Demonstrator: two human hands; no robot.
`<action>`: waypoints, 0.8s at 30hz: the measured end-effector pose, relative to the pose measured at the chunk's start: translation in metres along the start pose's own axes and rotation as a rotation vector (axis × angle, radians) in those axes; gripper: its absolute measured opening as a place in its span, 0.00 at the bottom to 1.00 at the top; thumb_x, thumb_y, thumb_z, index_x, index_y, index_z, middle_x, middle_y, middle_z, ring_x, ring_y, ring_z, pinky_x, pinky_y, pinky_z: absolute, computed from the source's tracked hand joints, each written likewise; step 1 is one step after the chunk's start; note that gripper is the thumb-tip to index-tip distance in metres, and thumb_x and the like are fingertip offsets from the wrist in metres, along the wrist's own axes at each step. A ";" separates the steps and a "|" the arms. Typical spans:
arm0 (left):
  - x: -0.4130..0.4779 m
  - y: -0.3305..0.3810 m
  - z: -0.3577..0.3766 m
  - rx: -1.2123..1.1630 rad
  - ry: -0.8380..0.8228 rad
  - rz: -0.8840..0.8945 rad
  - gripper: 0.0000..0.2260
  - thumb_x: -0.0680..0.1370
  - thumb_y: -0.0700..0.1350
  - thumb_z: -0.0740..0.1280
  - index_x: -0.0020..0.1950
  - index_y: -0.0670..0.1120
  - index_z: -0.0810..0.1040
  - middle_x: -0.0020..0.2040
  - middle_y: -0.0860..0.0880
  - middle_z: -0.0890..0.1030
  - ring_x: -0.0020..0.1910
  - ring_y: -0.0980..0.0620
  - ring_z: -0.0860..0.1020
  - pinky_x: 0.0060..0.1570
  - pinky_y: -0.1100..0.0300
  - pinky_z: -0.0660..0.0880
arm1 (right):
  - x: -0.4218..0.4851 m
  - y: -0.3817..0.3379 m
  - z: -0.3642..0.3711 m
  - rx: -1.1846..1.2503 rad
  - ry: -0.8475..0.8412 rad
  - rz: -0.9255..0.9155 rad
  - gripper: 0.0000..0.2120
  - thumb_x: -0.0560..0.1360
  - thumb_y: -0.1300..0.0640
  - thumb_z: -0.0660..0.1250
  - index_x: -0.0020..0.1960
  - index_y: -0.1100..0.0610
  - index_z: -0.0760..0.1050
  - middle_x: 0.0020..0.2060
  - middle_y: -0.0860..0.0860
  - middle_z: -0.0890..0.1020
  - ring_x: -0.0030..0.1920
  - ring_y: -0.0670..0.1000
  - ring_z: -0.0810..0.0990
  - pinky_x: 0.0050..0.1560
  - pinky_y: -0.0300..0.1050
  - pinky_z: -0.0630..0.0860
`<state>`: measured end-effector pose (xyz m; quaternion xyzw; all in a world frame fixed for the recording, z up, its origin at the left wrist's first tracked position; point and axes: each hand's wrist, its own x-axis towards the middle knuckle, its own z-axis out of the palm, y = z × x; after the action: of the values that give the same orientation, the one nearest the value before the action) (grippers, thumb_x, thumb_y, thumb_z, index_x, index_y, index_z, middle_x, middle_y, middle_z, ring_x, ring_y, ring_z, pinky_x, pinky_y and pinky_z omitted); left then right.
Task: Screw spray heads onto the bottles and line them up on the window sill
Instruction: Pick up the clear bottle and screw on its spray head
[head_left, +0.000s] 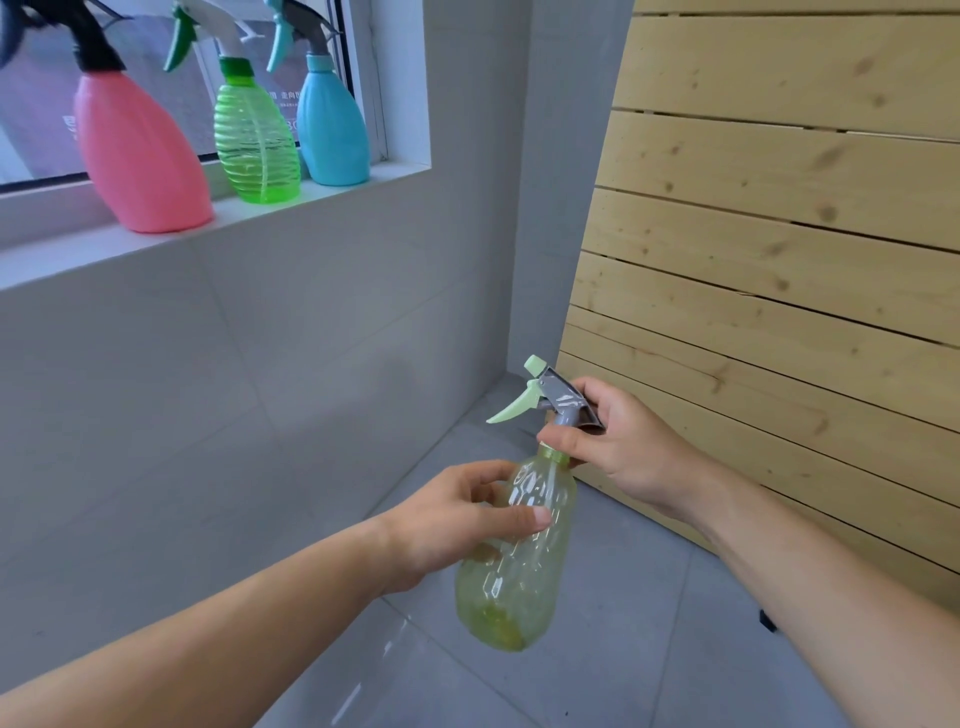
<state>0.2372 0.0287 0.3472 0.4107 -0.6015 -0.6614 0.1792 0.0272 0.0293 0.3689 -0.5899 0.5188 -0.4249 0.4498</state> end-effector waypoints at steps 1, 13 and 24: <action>0.001 0.000 0.000 0.007 0.005 -0.001 0.14 0.76 0.47 0.77 0.61 0.52 0.84 0.49 0.50 0.84 0.50 0.51 0.84 0.64 0.42 0.78 | 0.000 0.000 0.003 -0.029 0.033 -0.007 0.12 0.74 0.57 0.73 0.55 0.58 0.74 0.40 0.50 0.80 0.39 0.46 0.80 0.40 0.40 0.78; 0.001 0.002 -0.006 0.019 0.000 -0.001 0.15 0.74 0.46 0.78 0.60 0.55 0.85 0.49 0.50 0.85 0.50 0.51 0.85 0.53 0.52 0.79 | 0.002 0.002 0.002 0.064 -0.036 -0.008 0.14 0.74 0.62 0.72 0.58 0.58 0.76 0.42 0.51 0.82 0.42 0.47 0.81 0.43 0.39 0.78; 0.000 0.004 -0.008 0.046 0.000 0.002 0.15 0.75 0.46 0.78 0.61 0.54 0.85 0.47 0.50 0.84 0.47 0.50 0.84 0.50 0.56 0.80 | 0.006 0.004 0.001 0.180 -0.101 0.035 0.07 0.75 0.64 0.70 0.51 0.55 0.78 0.40 0.47 0.81 0.42 0.46 0.81 0.43 0.41 0.78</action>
<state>0.2423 0.0227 0.3520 0.4142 -0.6170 -0.6471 0.1701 0.0276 0.0237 0.3651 -0.5587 0.4652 -0.4316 0.5340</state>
